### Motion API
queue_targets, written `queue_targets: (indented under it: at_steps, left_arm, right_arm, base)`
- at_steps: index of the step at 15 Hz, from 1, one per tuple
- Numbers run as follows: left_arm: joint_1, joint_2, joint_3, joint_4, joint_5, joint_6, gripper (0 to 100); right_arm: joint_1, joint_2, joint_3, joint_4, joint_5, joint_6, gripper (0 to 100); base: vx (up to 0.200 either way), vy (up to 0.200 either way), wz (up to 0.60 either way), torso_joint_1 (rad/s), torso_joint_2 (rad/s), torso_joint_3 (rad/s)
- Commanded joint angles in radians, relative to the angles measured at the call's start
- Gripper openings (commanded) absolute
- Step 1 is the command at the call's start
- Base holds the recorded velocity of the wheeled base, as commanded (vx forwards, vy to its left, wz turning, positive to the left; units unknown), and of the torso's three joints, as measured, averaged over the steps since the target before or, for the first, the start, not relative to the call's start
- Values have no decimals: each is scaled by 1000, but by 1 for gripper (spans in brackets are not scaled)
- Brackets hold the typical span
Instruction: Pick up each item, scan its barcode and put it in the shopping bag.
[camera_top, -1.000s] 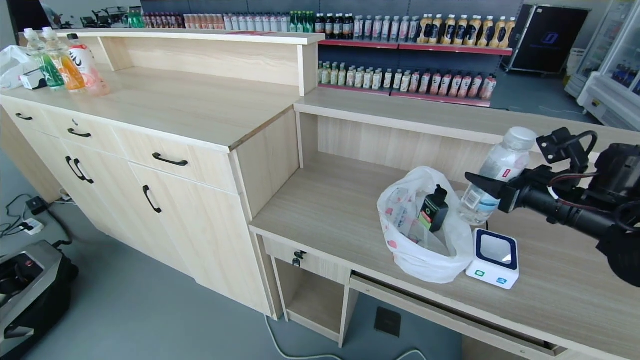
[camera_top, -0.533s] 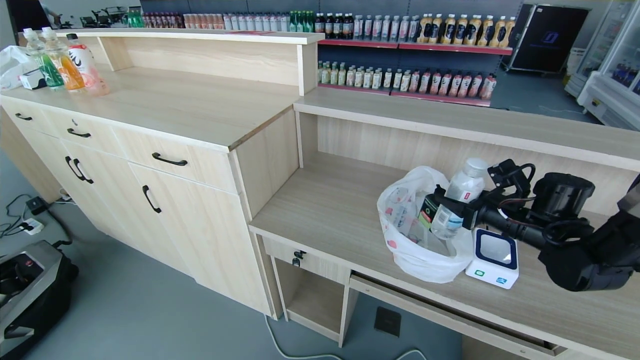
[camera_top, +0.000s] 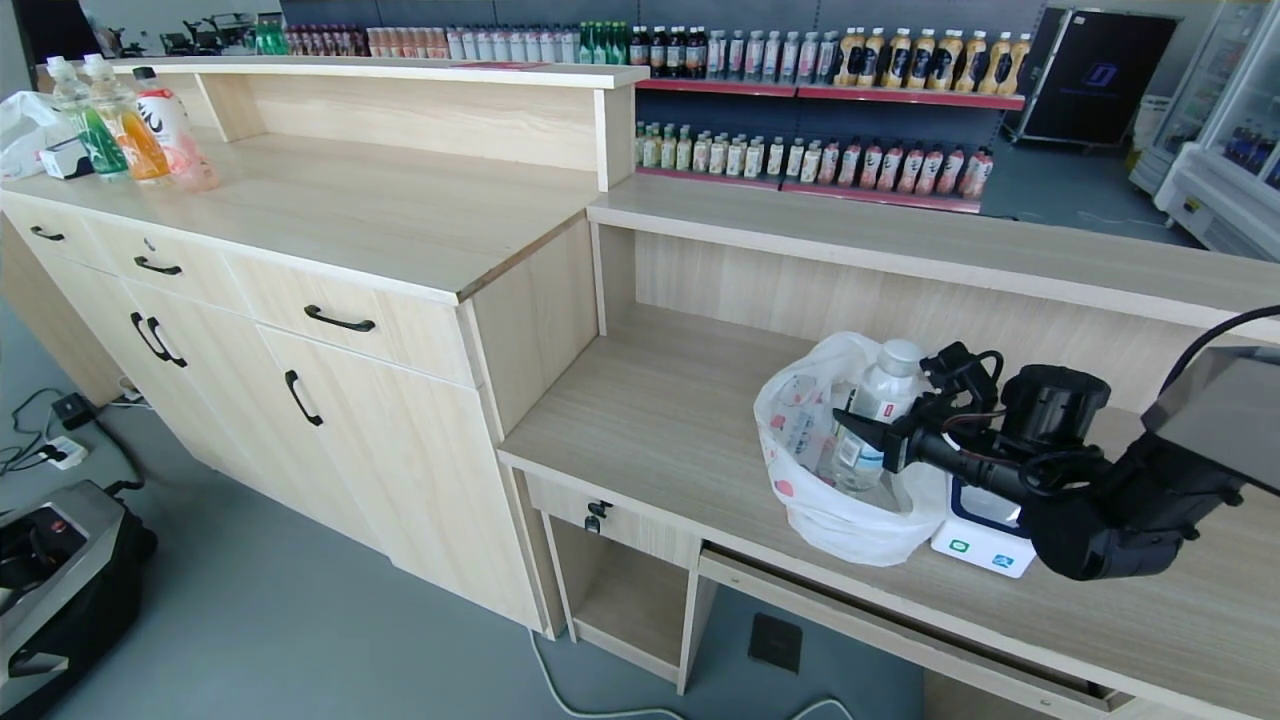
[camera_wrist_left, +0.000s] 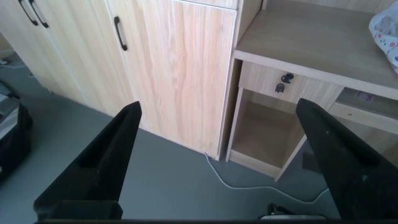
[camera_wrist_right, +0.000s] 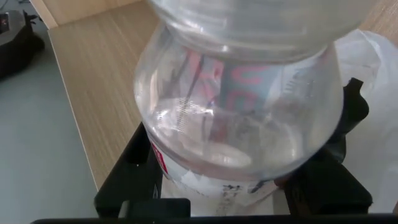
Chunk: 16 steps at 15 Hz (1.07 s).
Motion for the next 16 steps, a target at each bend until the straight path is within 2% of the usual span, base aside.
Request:
queue_targets:
  at_steps: [1,16]
  left_arm:
    - [1,0,0,0,0,0,100]
    - [1,0,0,0,0,0,100]
  right_arm:
    - [-4,40,1,-1,0,-11,0]
    - [-8,121,-5,-27,0,-28,0]
  base:
    - [0,0,0,0,0,0]
    - [0,0,0,0,0,0]
